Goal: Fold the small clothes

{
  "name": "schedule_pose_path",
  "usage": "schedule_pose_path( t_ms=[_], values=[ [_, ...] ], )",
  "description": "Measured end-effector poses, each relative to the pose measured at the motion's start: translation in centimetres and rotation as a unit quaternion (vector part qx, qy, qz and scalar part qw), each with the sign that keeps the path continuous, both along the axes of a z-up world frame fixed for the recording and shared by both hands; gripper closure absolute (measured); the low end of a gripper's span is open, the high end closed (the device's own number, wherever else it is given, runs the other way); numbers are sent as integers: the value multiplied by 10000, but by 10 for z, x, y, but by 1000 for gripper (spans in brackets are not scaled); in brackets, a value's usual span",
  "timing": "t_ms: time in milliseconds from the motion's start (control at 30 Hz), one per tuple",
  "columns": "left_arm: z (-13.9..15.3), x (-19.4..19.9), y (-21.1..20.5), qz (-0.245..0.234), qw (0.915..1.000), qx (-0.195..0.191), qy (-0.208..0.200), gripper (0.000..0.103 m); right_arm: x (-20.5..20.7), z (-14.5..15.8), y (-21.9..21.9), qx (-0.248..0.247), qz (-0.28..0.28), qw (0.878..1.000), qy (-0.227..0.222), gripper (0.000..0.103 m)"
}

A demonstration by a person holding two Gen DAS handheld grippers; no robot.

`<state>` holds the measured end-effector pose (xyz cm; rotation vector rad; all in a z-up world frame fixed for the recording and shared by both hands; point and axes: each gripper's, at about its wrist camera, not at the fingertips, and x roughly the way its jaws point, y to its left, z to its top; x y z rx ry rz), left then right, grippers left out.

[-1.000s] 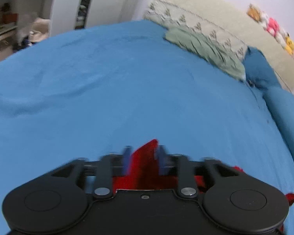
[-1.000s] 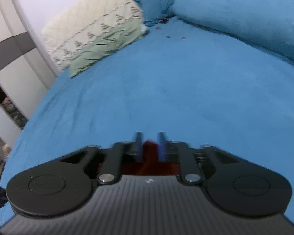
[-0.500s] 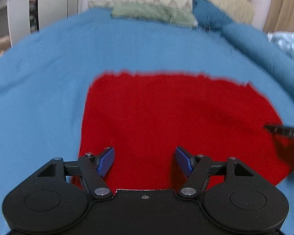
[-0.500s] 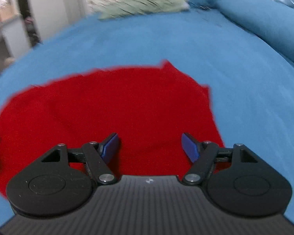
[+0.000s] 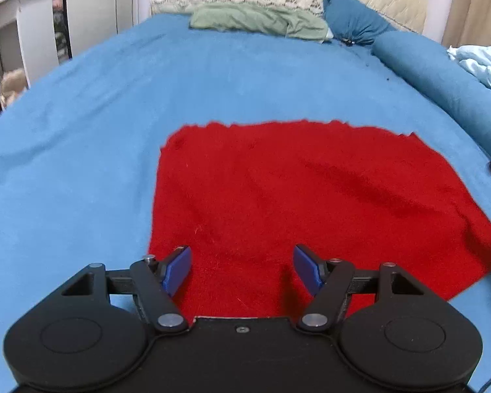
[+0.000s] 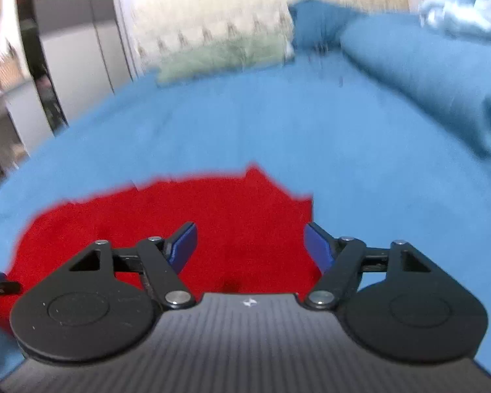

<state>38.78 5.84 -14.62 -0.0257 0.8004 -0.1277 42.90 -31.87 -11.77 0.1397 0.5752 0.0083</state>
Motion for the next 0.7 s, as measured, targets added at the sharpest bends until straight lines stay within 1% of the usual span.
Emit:
schedule_pose_path(
  t_ms=[33,100,133,167,233,333,400,433,500,567,633,700],
  values=[
    [7,-2,-5,-50,9999,21,-84,18,-10,13,-7,-114,-75,9999,-59,8],
    [19,-7,-18,-91,9995,23,-307,1,-23,21,-20,-289,-105,9995,-60,7],
    [24,-7,-27,-101,9991,-49,-406,0,-31,20,-27,-382,-82,9992,-34,7],
    [26,-4,-36,-152,9989,-124,-419,0,-34,14,-31,-491,-109,9987,52,7],
    [28,9,-58,-239,9989,-216,-350,0,-35,-4,-37,-579,-270,9974,324,7],
    [22,28,-88,-307,9989,-292,-213,0,-45,-34,-44,-217,-410,9978,471,10],
    [12,41,-104,-344,9988,-348,-79,0,-49,-48,-41,-132,-475,9976,482,12],
    [9,44,-109,-349,9989,-325,-25,0,-48,-56,-40,-110,-496,9975,484,14],
    [-3,51,-120,-347,9991,-193,117,0,-45,-70,-38,-61,-511,9973,517,24],
    [-16,58,-127,-324,9991,-58,275,0,-48,-81,-33,-77,-501,9974,514,25],
    [-27,62,-131,-315,9985,83,436,0,-53,-86,-25,-251,-474,9975,460,25],
    [-37,63,-134,-356,9979,238,480,0,-51,-90,-18,-372,-365,9978,404,26]
  ],
)
